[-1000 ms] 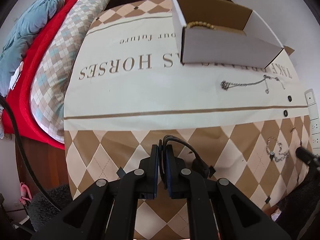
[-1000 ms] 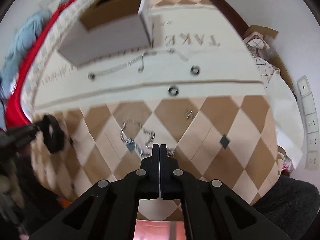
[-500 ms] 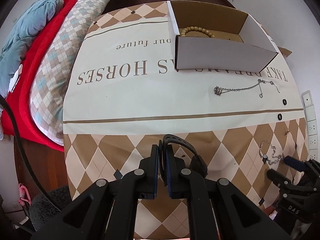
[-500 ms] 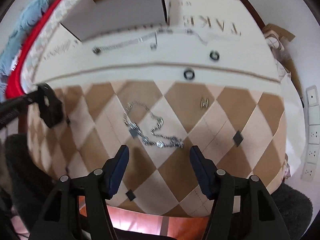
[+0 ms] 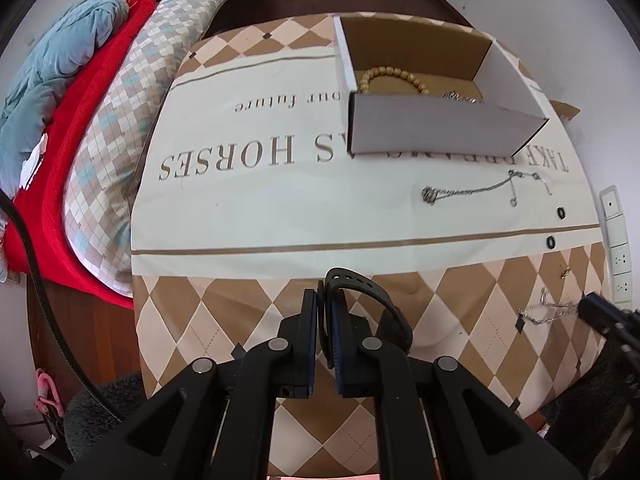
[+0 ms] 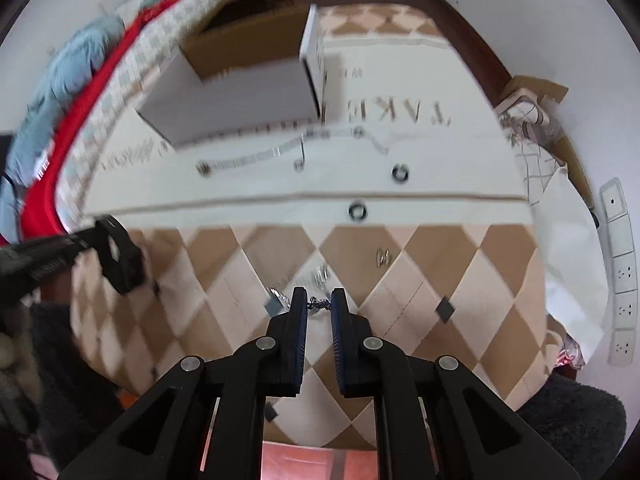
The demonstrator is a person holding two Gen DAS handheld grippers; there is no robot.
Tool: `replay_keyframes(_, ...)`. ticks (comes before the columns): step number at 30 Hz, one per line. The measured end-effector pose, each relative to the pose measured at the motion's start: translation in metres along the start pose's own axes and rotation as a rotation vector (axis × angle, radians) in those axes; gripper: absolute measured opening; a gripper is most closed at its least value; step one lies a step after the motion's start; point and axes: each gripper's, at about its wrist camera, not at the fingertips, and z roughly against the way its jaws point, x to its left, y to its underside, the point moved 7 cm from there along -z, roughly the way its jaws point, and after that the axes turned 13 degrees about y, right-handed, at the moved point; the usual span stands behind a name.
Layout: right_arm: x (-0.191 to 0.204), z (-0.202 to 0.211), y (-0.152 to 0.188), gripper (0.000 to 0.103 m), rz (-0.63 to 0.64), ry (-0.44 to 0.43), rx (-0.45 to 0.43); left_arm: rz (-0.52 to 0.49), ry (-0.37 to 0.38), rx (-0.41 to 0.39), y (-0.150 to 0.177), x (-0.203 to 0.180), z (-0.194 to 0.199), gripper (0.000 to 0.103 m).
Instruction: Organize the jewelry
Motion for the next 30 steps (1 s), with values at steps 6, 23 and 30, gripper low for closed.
replay_keyframes(6,0.012,0.028,-0.023,0.012,-0.006,-0.032,-0.063,-0.015,0.015,-0.050,-0.014,-0.011,0.021,0.004)
replay_keyframes(23,0.037,0.099,-0.128,0.012,-0.023,-0.150,-0.252,-0.056,0.083,-0.209,-0.092,-0.045,0.093,0.004)
replay_keyframes(30,0.048,0.092,-0.186,0.012,0.016,-0.168,-0.260,-0.089,0.117,-0.187,-0.147,-0.045,0.085,0.004)
